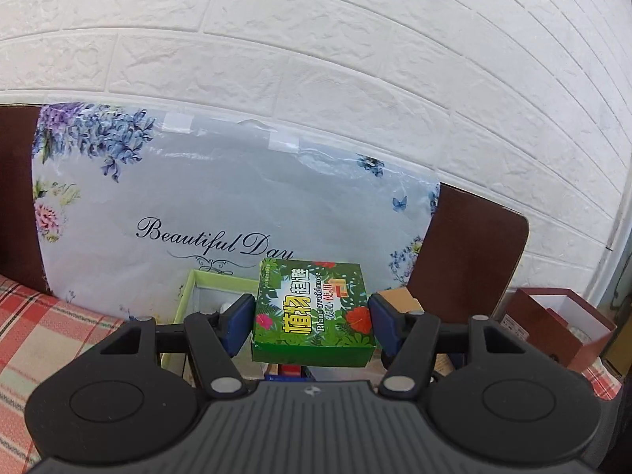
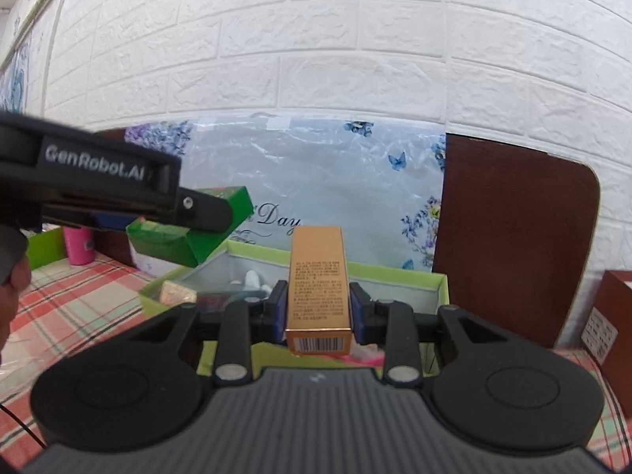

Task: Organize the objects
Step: 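Carry the candy box and gold box into the green box and release, then withdraw both grippers and reach toward the clear cup and olive box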

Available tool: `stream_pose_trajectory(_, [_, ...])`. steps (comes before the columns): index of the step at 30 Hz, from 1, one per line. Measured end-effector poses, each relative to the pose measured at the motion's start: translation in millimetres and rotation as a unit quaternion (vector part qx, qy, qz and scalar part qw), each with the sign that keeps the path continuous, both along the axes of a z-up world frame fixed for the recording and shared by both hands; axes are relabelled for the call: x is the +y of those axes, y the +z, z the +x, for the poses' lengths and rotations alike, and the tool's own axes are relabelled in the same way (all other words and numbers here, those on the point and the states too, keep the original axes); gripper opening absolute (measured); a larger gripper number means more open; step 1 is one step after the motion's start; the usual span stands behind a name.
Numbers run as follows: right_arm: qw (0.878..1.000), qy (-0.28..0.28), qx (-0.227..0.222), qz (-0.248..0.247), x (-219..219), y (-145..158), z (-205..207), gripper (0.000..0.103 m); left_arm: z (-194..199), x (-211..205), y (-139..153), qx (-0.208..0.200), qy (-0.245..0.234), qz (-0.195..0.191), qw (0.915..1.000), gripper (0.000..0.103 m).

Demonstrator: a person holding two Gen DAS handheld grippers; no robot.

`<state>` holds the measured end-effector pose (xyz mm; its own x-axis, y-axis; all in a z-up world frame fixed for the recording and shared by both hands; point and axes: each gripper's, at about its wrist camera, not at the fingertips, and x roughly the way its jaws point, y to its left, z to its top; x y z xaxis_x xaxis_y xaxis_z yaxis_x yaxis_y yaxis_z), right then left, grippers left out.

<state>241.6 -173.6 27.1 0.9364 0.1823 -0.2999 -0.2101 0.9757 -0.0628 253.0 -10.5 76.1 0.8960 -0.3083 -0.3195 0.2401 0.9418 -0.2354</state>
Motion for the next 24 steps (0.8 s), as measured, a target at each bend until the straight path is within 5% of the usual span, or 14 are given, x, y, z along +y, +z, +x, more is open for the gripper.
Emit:
stream_pose_trajectory(2, [1.0,-0.004,-0.002,-0.011,5,-7,20,0.031,16,-2,-8,-0.003,-0.005,0.006,1.0,0.07])
stream_pose_trajectory(3, [1.0,-0.003,-0.002,-0.023,8,-11,29,0.032,24,-3,-13,0.011,-0.001,0.013,0.9999,0.083])
stream_pose_trajectory(6, [0.999,-0.013,-0.002,-0.052,11,-29,35,0.063,31,6,-33,0.041,0.025,0.015,0.9987,0.084])
stream_pose_trajectory(11, [0.996,-0.02,-0.061,-0.062,4,-44,3,0.097,12,22,-46,0.034,0.031,-0.009,0.9989,0.084])
stream_pose_trajectory(24, [0.999,-0.031,-0.007,0.008,-19,-16,-62,0.103,-66,2,-29,0.071,0.054,0.053,0.9946,0.085])
